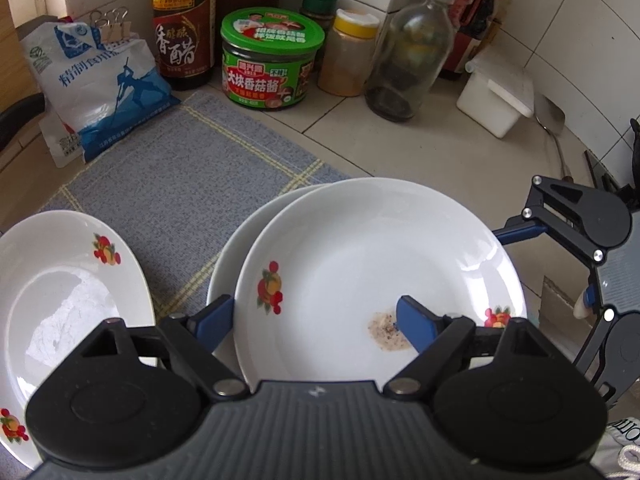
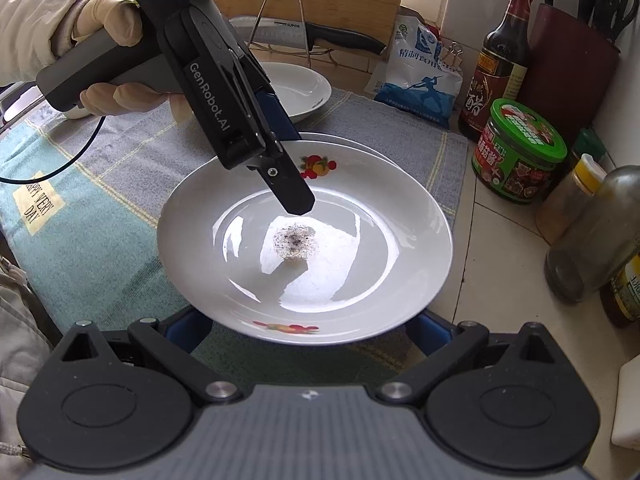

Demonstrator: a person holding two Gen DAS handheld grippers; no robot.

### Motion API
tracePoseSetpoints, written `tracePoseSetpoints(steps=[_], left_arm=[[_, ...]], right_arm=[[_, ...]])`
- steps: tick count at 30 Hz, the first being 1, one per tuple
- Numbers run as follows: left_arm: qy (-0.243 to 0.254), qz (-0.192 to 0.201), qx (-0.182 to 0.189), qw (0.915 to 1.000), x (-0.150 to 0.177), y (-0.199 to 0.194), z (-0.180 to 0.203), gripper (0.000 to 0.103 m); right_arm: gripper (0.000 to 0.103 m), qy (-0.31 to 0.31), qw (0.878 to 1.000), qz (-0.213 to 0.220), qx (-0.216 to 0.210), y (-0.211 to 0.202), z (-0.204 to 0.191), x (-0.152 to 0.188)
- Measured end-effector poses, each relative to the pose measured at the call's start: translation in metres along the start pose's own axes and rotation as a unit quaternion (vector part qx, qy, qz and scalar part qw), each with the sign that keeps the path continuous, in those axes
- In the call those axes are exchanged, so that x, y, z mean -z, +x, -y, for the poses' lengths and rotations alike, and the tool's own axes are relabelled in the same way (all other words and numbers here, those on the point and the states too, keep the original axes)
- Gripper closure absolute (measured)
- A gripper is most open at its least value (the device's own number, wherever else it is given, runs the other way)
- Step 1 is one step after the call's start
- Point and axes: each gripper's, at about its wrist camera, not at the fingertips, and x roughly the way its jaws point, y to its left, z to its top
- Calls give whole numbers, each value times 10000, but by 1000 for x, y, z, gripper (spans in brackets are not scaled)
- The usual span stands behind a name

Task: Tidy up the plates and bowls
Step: 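Lower the plate onto the other plate and open the left tool, then grasp the rim of another white plate with the right tool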

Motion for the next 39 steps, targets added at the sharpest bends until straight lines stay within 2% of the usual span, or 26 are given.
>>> tracePoseSetpoints(steps=[2, 4, 8, 12, 21, 24, 27, 29, 35, 39], left_arm=[[94, 67, -92, 9999, 1, -3, 2, 9], [146, 87, -232, 9996, 1, -4, 1, 9], [26, 101, -149, 9998, 6, -5, -6, 9], [0, 201, -228, 9995, 11, -10, -6, 9], [-147, 783, -434, 9959, 26, -45, -9, 8], [-230, 1070, -603, 9922, 35, -61, -8, 7], [-421, 1422, -912, 9847, 50, -78, -9, 4], [-562, 1520, -1127, 9803, 62, -86, -11, 4], [-1024, 1481, -1743, 9681, 100, -94, -30, 3], [-1373, 1369, -2031, 9598, 123, -89, -47, 3]], right_arm=[[0, 17, 10000, 9, 11, -1, 1, 0], [0, 7, 10000, 11, 11, -1, 1, -1], [0, -64, 10000, 66, 22, -2, -2, -2], [0, -90, 9999, 79, 67, -3, -5, -3], [0, -168, 9995, 176, 190, -13, -10, -5], [0, -206, 9991, 283, 245, -19, -12, -11], [0, -233, 9982, 482, 264, -27, -14, -20], [0, -239, 9974, 606, 313, -30, -14, -27], [0, -164, 9958, 876, 227, -25, -11, -57], [0, -66, 9960, 882, 153, -9, -11, -81]])
